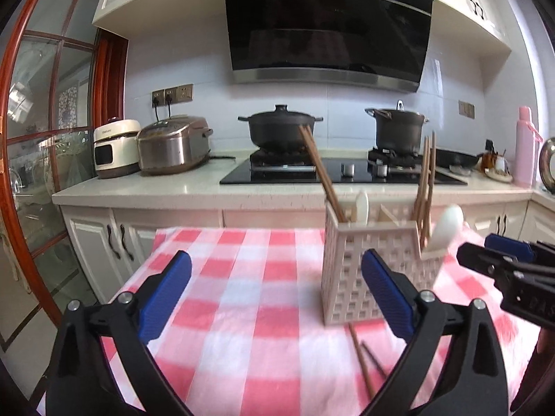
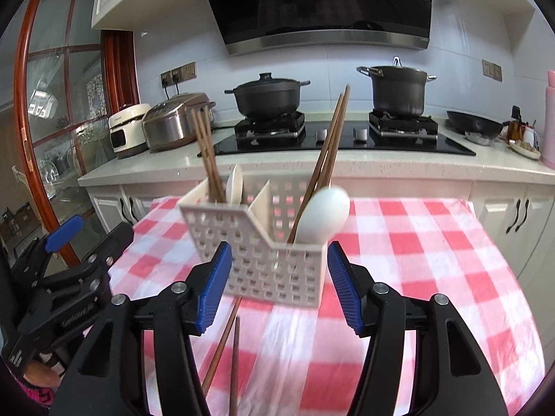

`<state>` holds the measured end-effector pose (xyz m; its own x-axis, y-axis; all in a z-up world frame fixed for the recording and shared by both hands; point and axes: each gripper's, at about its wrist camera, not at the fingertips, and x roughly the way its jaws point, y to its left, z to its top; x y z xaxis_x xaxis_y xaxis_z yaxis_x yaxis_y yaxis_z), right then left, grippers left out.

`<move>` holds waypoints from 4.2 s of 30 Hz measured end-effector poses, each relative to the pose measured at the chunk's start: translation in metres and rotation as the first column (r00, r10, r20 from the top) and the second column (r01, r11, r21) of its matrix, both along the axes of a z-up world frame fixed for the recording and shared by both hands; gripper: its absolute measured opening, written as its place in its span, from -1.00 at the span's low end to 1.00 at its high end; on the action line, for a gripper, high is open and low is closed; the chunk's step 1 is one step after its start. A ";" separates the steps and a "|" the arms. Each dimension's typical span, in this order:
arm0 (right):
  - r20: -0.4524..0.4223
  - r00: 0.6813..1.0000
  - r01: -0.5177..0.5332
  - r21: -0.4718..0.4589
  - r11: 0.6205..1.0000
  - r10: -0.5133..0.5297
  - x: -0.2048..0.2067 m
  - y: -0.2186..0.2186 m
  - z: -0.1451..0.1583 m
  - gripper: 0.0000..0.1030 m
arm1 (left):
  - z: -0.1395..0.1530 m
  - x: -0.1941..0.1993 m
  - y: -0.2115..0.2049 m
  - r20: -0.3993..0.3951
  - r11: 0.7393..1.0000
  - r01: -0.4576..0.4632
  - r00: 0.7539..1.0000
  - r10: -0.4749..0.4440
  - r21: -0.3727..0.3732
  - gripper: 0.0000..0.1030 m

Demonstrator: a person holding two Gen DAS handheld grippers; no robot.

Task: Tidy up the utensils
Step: 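Move both open tools back toward the last chopsticks on the cloth, then close the right tool on a chopstick while the left tool grasps another, then lift both held chopsticks upright off the cloth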

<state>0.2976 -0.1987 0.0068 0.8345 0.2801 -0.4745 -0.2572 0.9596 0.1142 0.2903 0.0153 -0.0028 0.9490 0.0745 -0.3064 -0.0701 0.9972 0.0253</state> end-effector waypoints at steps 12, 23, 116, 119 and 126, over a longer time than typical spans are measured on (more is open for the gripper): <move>-0.164 0.984 -0.081 -0.096 0.992 0.064 -0.018 0.027 -0.053 0.07 | -0.042 -0.051 0.033 -0.140 0.997 -0.069 0.988 0.063 -0.044 0.90; -0.329 0.936 -0.189 -0.177 0.966 0.123 0.005 0.050 -0.091 -0.34 | -0.059 -0.058 0.040 -0.191 0.997 -0.074 0.979 0.071 -0.008 0.90; 0.069 0.997 -0.045 0.013 0.999 0.044 -0.092 -0.003 0.031 -0.89 | 0.024 -0.088 -0.003 -0.118 0.977 0.174 0.975 -0.189 -0.125 -0.88; 0.083 0.996 -0.046 0.012 0.999 0.045 -0.096 -0.003 0.035 -0.89 | 0.029 -0.093 -0.003 -0.094 0.977 0.176 0.978 -0.187 -0.116 -0.88; 0.110 0.993 -0.042 0.001 0.999 0.042 -0.095 -0.003 0.048 -0.89 | 0.042 -0.095 -0.009 -0.052 0.977 0.193 0.979 -0.198 -0.095 -0.88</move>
<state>0.2026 -0.2018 0.0550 0.8689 0.3176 -0.3796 -0.3087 0.9473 0.0859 0.1952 0.0058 0.0391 0.9219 -0.1409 -0.3609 0.1255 0.9899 -0.0659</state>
